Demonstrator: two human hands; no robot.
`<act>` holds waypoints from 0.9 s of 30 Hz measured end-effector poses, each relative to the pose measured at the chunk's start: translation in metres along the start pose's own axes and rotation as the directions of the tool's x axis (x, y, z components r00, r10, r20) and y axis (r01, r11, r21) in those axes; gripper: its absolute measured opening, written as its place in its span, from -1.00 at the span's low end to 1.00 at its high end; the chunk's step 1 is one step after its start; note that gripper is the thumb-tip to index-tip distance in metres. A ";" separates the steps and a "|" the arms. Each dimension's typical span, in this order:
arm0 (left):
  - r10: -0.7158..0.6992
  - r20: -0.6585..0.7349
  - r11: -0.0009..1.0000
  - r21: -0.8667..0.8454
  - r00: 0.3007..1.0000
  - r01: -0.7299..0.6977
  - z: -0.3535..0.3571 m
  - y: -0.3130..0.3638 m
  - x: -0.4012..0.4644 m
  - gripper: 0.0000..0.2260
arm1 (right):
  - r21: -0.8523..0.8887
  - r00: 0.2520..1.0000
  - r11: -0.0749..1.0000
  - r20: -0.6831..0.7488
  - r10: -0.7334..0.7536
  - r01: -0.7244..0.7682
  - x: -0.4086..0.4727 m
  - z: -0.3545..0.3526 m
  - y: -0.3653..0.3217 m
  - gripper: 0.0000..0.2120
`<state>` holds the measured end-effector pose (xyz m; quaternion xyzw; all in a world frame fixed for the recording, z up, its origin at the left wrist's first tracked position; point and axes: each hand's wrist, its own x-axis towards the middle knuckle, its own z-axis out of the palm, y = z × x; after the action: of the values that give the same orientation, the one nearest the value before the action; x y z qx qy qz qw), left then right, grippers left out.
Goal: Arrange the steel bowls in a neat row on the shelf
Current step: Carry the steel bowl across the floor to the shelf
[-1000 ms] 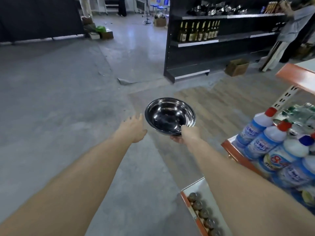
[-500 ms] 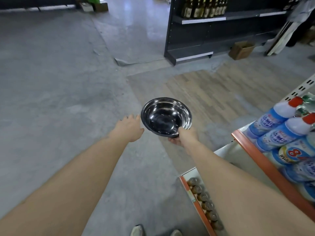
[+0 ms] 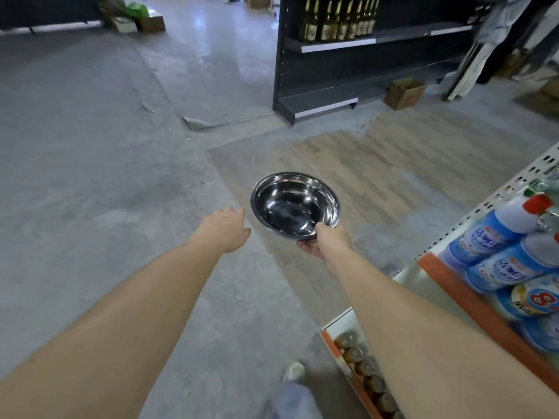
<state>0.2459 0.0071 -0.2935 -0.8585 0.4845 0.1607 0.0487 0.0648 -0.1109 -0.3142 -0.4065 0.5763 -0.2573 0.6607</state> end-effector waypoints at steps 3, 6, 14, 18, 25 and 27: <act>0.020 -0.008 1.000 0.018 1.000 -0.020 -0.010 0.001 0.037 -0.57 | 0.007 1.000 1.000 -0.024 0.012 -0.012 0.036 0.008 -0.016 -0.69; 0.030 0.000 0.998 0.062 1.000 -0.030 -0.025 0.004 0.084 -0.60 | 0.019 0.999 0.999 -0.035 0.032 -0.031 0.080 0.019 -0.039 -0.70; 0.039 0.016 0.995 0.089 0.999 -0.040 -0.081 0.024 0.223 -0.56 | 0.036 0.998 0.997 0.006 0.062 -0.062 0.205 0.051 -0.126 -0.68; 0.074 0.022 0.992 0.102 0.997 -0.076 -0.107 0.035 0.278 -0.57 | 0.043 0.998 0.998 -0.041 0.040 -0.038 0.250 0.055 -0.171 -0.73; 0.106 0.018 0.983 0.149 0.994 -0.107 -0.149 0.042 0.376 -0.59 | 0.074 0.996 0.997 -0.080 0.026 -0.020 0.324 0.071 -0.230 -0.76; 0.118 0.028 0.979 0.167 0.993 -0.121 -0.158 0.042 0.410 -0.59 | 0.081 0.996 0.997 -0.084 0.021 -0.014 0.347 0.081 -0.245 -0.77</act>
<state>0.4426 -0.3876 -0.2738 -0.8193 0.5464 0.1296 0.1156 0.2451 -0.5039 -0.3017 -0.3633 0.5966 -0.2916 0.6535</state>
